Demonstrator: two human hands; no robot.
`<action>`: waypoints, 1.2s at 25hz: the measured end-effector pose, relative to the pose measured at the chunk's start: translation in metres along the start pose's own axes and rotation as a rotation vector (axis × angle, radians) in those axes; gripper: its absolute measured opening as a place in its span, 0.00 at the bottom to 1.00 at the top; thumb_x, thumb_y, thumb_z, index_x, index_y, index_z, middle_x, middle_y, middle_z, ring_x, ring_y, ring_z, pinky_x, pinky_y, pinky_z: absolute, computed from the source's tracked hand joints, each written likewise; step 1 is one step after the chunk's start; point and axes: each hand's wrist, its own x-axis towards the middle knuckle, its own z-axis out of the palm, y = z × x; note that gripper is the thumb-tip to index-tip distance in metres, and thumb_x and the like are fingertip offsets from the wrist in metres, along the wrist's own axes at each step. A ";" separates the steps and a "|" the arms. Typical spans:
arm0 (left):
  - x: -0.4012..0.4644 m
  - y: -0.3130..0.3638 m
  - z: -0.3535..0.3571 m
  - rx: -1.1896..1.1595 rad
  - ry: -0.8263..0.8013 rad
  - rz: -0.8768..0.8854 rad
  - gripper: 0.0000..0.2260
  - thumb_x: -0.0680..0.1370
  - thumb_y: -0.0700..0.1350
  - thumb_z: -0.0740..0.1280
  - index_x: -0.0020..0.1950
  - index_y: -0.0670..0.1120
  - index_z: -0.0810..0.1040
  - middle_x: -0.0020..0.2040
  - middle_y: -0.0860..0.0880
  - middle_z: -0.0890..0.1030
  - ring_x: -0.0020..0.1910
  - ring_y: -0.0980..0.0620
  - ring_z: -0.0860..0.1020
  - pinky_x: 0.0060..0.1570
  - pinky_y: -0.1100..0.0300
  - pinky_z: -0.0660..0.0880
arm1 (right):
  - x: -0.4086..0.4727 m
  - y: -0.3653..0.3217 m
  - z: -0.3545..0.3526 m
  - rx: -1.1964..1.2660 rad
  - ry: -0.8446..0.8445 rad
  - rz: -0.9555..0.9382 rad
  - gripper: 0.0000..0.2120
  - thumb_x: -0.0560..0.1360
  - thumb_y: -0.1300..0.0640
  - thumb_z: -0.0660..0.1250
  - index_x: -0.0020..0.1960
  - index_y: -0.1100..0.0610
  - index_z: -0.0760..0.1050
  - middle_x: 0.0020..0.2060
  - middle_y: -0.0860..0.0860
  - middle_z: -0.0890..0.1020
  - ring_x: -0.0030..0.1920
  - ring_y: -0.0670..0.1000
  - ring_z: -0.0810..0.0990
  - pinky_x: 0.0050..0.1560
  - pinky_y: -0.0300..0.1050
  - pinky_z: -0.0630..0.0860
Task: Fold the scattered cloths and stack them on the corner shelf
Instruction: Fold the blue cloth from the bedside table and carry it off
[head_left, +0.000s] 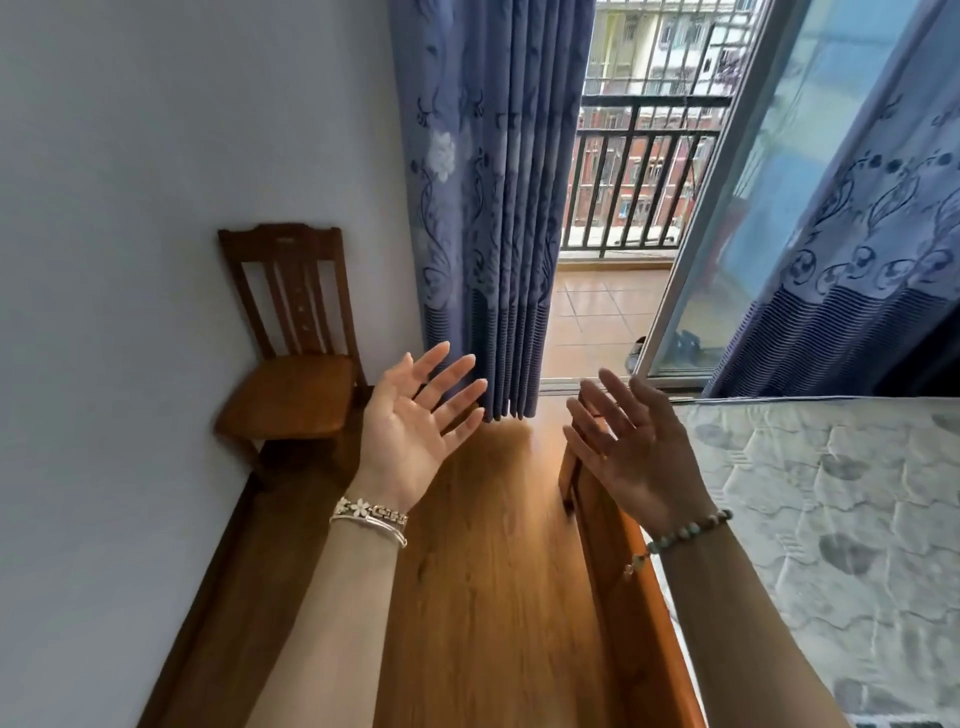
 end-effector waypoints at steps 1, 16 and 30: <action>0.025 0.001 0.001 -0.004 0.000 -0.007 0.19 0.81 0.55 0.55 0.66 0.50 0.75 0.63 0.46 0.80 0.61 0.43 0.79 0.58 0.45 0.75 | 0.023 -0.007 -0.001 -0.002 0.003 -0.007 0.14 0.77 0.48 0.63 0.57 0.53 0.81 0.56 0.52 0.83 0.60 0.55 0.80 0.62 0.55 0.74; 0.514 -0.008 0.097 0.036 -0.128 -0.100 0.17 0.76 0.54 0.61 0.60 0.48 0.79 0.62 0.44 0.80 0.59 0.42 0.79 0.58 0.46 0.74 | 0.464 -0.187 -0.044 0.118 0.021 -0.082 0.15 0.77 0.49 0.61 0.57 0.54 0.80 0.62 0.55 0.81 0.63 0.58 0.78 0.63 0.58 0.74; 0.931 -0.056 0.209 0.069 -0.488 -0.488 0.16 0.75 0.52 0.63 0.59 0.50 0.81 0.63 0.44 0.80 0.65 0.39 0.75 0.65 0.42 0.69 | 0.765 -0.323 -0.080 0.223 0.348 -0.347 0.15 0.73 0.46 0.63 0.50 0.53 0.83 0.52 0.52 0.84 0.51 0.55 0.83 0.54 0.55 0.79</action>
